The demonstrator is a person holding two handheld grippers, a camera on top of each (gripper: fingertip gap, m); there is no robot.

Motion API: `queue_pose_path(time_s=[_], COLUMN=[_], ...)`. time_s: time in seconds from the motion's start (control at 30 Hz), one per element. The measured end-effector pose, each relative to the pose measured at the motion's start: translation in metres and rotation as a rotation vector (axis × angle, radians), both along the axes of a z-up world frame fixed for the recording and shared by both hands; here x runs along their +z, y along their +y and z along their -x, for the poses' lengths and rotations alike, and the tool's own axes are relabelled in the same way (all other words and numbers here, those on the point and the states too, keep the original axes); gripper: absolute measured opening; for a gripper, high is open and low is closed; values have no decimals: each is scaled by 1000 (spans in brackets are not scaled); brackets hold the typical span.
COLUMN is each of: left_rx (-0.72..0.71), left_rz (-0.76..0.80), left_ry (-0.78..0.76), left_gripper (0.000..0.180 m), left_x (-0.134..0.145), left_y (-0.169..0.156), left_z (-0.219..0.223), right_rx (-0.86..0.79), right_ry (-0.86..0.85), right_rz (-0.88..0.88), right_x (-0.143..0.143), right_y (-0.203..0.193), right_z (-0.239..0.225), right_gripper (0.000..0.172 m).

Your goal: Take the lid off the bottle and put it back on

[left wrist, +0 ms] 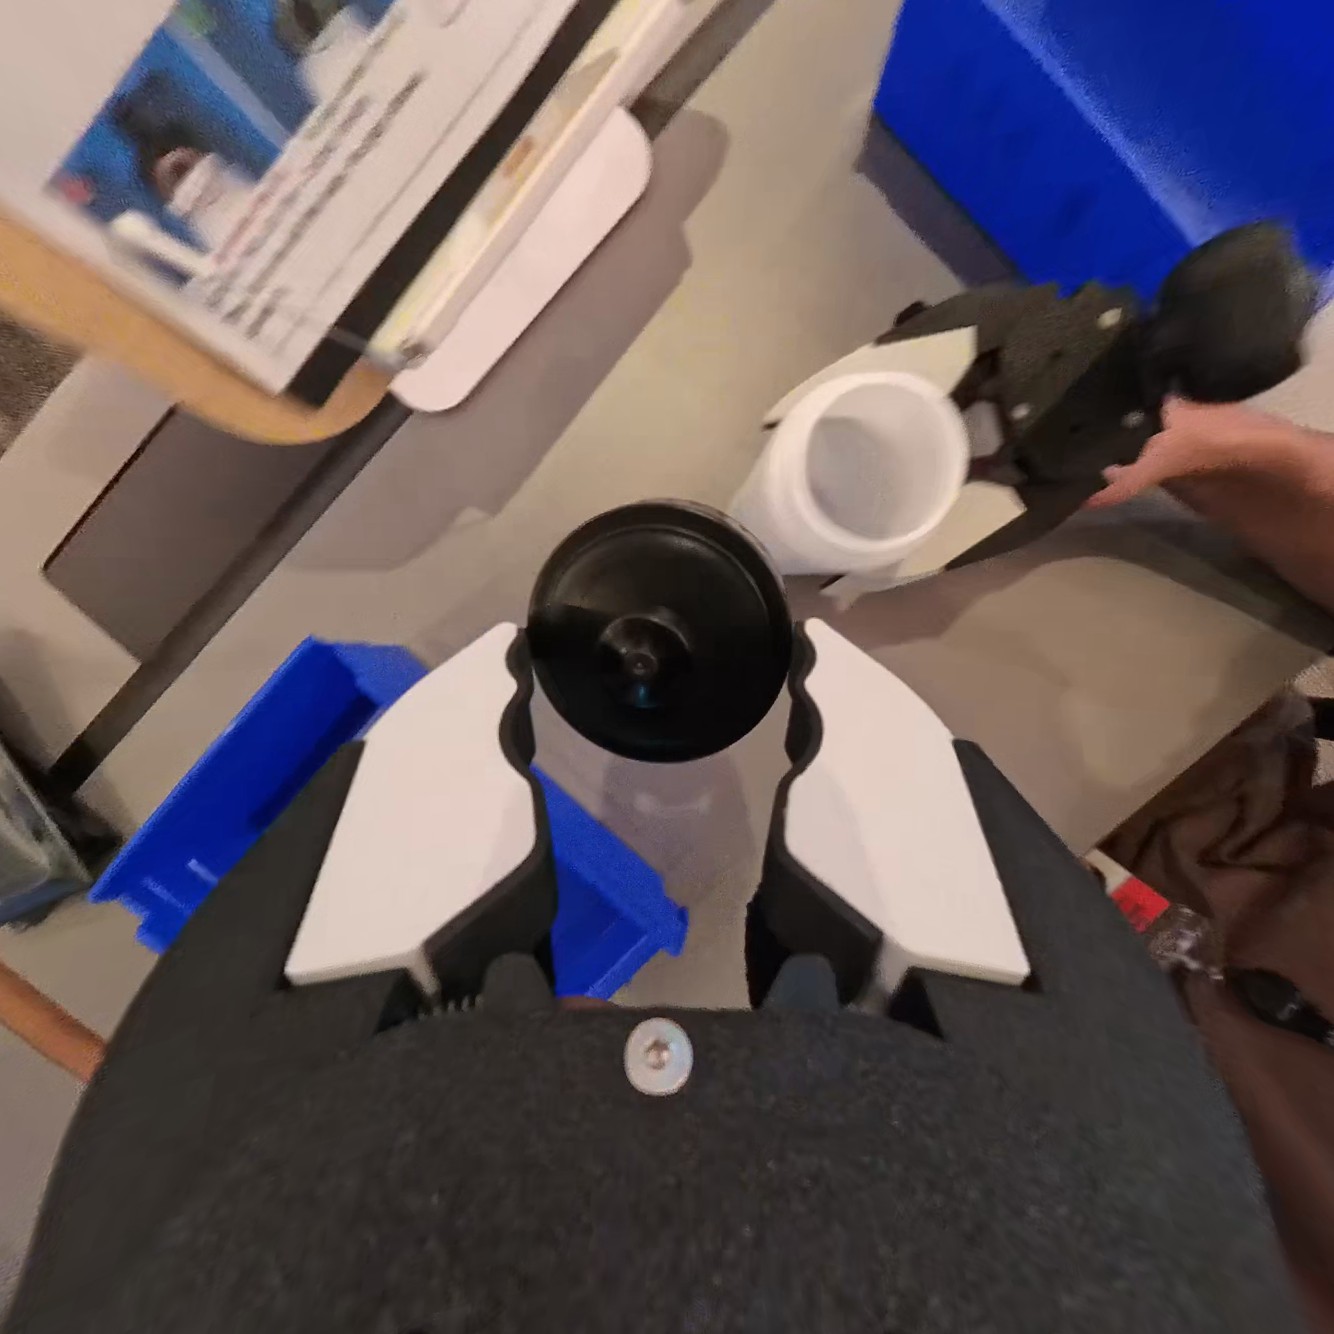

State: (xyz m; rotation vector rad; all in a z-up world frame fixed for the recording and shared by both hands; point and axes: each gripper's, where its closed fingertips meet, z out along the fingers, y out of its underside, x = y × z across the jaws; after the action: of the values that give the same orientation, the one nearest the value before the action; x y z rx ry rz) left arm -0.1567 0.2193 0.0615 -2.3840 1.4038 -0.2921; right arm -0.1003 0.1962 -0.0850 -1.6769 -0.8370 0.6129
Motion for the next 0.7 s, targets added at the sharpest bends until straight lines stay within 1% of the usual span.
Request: queue_pose_path(time_s=[0.1, 0.2, 0.33, 0.43, 0.7], left_rx=[-8, 1, 49, 94, 167], left_rz=[31, 45, 25, 66, 52], left_ry=[64, 142, 214, 211, 187], left_gripper=[68, 67, 67, 67, 67], left_x=[-10, -24, -36, -44, -48], left_y=[-12, -21, -24, -28, -29], left_z=[-42, -62, -68, -70, -73], right_rx=[-14, -27, -40, -43, -66], right_ry=[-3, -15, -23, -22, -25], right_rz=[0, 6, 11, 11, 16], right_x=[0, 0, -1, -1, -1], right_y=[1, 1, 0, 1, 3], right_z=[0, 0, -1, -1, -1], right_gripper=[84, 84, 84, 84, 84])
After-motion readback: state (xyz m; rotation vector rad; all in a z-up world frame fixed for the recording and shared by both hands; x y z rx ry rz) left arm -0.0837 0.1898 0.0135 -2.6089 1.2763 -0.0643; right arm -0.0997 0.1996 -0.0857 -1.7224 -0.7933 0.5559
